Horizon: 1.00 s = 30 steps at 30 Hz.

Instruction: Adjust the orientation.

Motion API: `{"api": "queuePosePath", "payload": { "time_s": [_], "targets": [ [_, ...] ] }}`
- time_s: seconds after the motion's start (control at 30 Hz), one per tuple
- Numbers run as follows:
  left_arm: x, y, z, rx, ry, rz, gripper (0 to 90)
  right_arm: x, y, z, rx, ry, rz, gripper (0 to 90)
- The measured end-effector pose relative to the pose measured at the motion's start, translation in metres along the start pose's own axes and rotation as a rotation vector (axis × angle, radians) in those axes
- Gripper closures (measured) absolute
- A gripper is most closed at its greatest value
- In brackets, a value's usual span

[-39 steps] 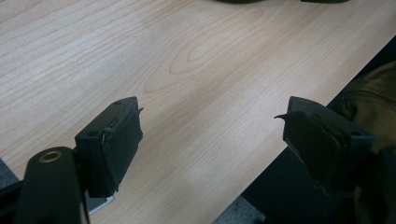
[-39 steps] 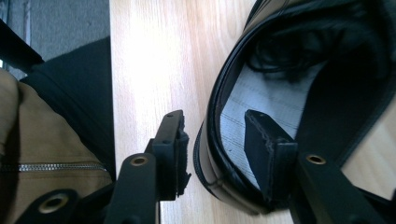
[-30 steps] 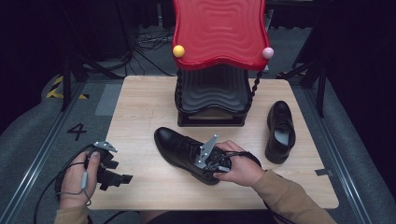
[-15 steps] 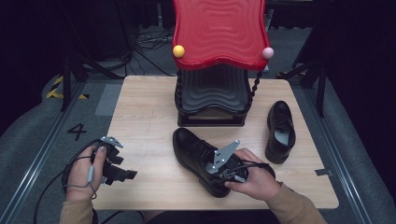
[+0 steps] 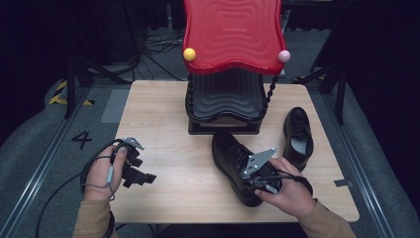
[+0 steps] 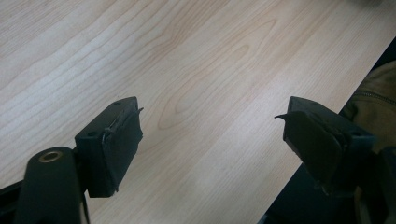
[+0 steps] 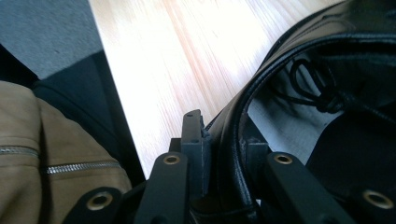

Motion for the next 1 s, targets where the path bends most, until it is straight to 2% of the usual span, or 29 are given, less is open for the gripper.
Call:
{"api": "queuePosePath", "payload": {
  "time_s": [0.07, 0.2, 0.27, 0.3, 0.4, 0.47, 0.53, 0.7, 0.87, 0.9, 0.93, 1.0],
  "targets": [
    [-0.002, -0.001, 0.0, 0.004, -0.008, 0.0, 19.9, 0.003, -0.002, -0.001, 0.012, -0.03, 0.015, 76.5],
    [-0.002, -0.001, 0.001, 0.002, -0.006, -0.001, 20.0, 0.004, -0.007, 0.0, 0.014, -0.043, 0.042, 76.7],
    [-0.001, -0.001, 0.001, 0.001, -0.004, 0.0, 20.0, 0.004, -0.01, 0.001, 0.003, -0.052, 0.052, 76.7],
    [-0.001, -0.001, 0.0, 0.001, -0.004, 0.0, 20.0, 0.006, -0.015, 0.001, -0.015, -0.051, 0.074, 76.4],
    [0.001, 0.0, 0.0, 0.003, -0.001, -0.005, 20.0, 0.007, -0.023, 0.003, -0.047, -0.054, 0.094, 74.6],
    [0.002, 0.001, 0.0, 0.001, 0.0, -0.006, 20.0, 0.007, -0.025, 0.002, -0.055, -0.05, 0.094, 74.1],
    [0.003, 0.001, 0.001, 0.0, 0.001, -0.003, 20.0, 0.007, -0.026, 0.001, -0.082, -0.057, 0.115, 72.2],
    [0.004, 0.001, 0.001, 0.002, 0.007, -0.004, 20.0, 0.01, -0.02, -0.003, -0.103, -0.089, 0.095, 63.6],
    [0.004, 0.001, 0.001, 0.002, 0.008, -0.004, 19.9, 0.01, -0.007, -0.006, -0.1, -0.097, 0.054, 61.6],
    [0.004, 0.001, 0.001, 0.002, 0.008, -0.004, 20.0, 0.01, -0.001, -0.007, -0.099, -0.106, 0.036, 61.0],
    [0.004, 0.0, 0.001, 0.001, 0.007, -0.002, 19.9, 0.01, 0.007, -0.01, -0.092, -0.12, -0.011, 59.5],
    [0.003, 0.0, 0.001, -0.003, 0.006, 0.0, 20.0, 0.011, 0.01, -0.011, -0.087, -0.128, -0.027, 59.5]
  ]
}}
Point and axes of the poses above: each handheld gripper's, and its own axes: y roughly backward along the jaws, x roughly out of its underside, z roughly to its left, the point moved 2 cm from there along -y, roughly forward along the jaws, and after that the axes turned 1 degree about -z, right-handed, at the moved point
